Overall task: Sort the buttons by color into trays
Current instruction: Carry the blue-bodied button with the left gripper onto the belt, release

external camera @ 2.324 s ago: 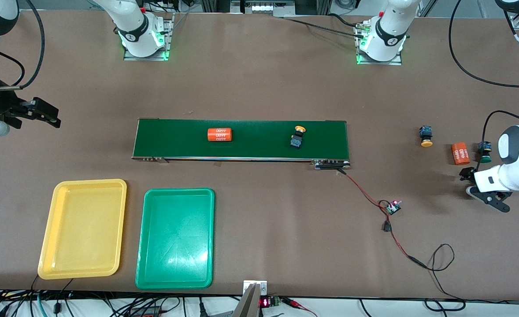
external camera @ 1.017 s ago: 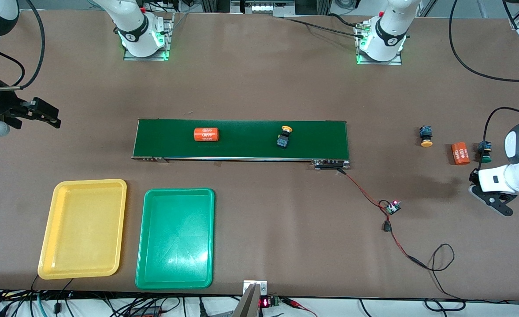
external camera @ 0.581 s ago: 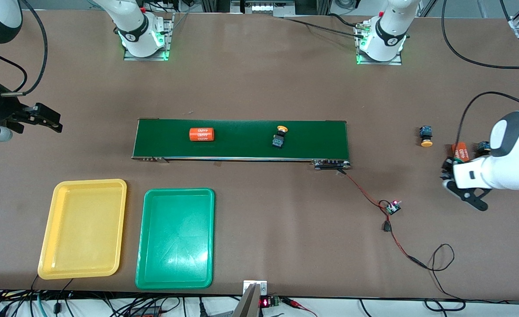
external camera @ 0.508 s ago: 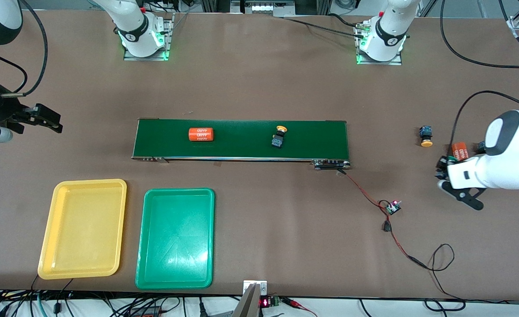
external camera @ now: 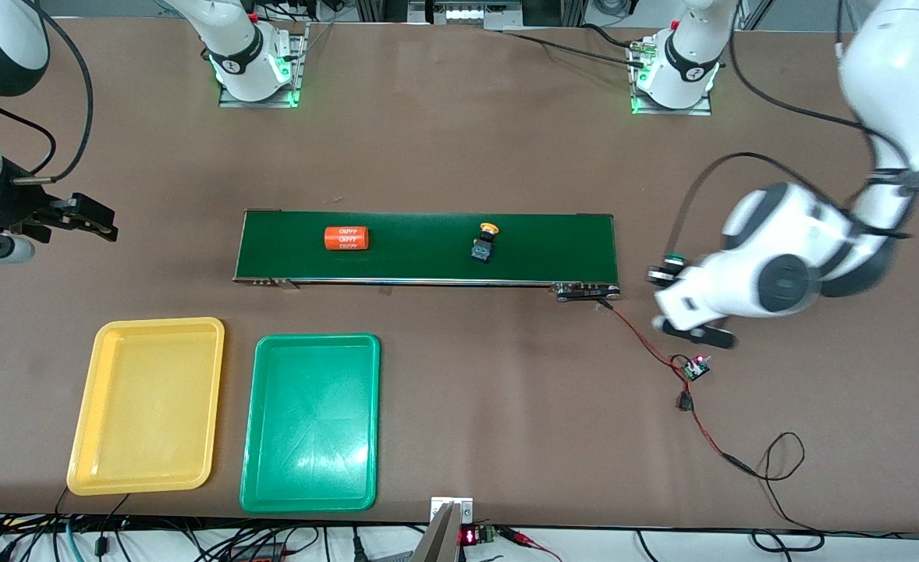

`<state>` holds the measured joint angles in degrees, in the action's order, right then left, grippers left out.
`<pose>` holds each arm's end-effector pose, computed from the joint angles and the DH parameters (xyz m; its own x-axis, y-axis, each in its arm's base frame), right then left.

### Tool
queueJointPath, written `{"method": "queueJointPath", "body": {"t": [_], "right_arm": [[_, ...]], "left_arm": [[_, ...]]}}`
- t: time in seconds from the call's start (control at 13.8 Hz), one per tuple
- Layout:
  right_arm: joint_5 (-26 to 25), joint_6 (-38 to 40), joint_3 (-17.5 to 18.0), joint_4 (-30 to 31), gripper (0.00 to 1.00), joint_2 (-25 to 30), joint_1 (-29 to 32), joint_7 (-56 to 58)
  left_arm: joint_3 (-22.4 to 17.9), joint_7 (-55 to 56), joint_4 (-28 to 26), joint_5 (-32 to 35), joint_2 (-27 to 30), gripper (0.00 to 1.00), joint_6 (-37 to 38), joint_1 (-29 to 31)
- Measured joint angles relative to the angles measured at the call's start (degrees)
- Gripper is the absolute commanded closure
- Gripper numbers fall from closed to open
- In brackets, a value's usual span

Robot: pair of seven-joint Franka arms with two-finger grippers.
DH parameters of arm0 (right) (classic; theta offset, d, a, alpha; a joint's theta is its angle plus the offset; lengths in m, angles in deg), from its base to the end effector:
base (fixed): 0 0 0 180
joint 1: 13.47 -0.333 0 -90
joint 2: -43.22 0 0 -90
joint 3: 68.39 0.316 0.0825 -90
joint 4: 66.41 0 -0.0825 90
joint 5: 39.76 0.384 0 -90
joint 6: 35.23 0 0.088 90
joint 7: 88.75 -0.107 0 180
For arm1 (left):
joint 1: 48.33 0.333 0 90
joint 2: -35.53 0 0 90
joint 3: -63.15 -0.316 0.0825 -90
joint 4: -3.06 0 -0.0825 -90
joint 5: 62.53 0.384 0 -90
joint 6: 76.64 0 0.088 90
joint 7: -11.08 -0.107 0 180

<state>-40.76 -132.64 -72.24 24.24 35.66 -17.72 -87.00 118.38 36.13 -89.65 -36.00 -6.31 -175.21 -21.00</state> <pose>0.6016 0.0049 0.5542 0.9991 0.0402 -0.0145 0.0406 -0.9988 0.0257 0.6143 -0.1820 0.3118 0.9344 -0.1536 -0.3214 -0.1511 -0.9880 0.0329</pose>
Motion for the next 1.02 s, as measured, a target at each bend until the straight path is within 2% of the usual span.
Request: {"method": "queueJointPath", "body": {"t": [0.15, 0.29, 0.58, 0.73, 0.8, 0.87, 0.94, 1.02], "right_arm": [[0.00, -0.11, 0.00, 0.00, 0.00, -0.79, 0.01, 0.00], [0.00, -0.13, -0.05, 0.00, 0.00, -1.02, 0.07, -0.01], [0.01, -0.16, -0.19, -0.01, 0.00, -1.17, 0.26, -0.02], [0.33, -0.36, -0.12, 0.01, 0.00, -2.08, 0.23, -0.02], [0.54, -0.58, -0.07, -0.02, 0.00, -2.48, 0.17, -0.02], [0.69, -0.60, 0.02, -0.03, 0.00, -2.67, 0.06, -0.02], [0.80, -0.59, 0.09, -0.03, 0.00, -2.69, -0.06, -0.05], [0.98, -0.59, 0.10, -0.05, 0.00, -2.69, -0.13, -0.06]], "left_arm": [[-0.04, 7.88, -0.37, -0.01, -0.18, 0.91, -0.60, -5.27], [-0.07, 11.62, -1.41, -0.01, -0.21, 0.91, -2.17, -7.48], [-0.65, 16.86, -9.12, -0.01, -0.74, 0.89, -12.89, -7.60], [-0.75, 18.31, -10.99, -0.01, -0.99, 0.83, -14.49, -7.57], [-0.75, 18.62, -11.18, -0.01, -0.99, 0.72, -14.50, -7.56], [-0.75, 18.70, -11.21, -0.01, -0.99, 0.18, -14.50, -7.54], [-0.75, 18.74, -11.21, -0.01, -0.99, 0.00, -14.50, -7.49], [-0.75, 18.77, -11.21, -0.01, -0.99, 0.00, -14.50, -7.40]]}}
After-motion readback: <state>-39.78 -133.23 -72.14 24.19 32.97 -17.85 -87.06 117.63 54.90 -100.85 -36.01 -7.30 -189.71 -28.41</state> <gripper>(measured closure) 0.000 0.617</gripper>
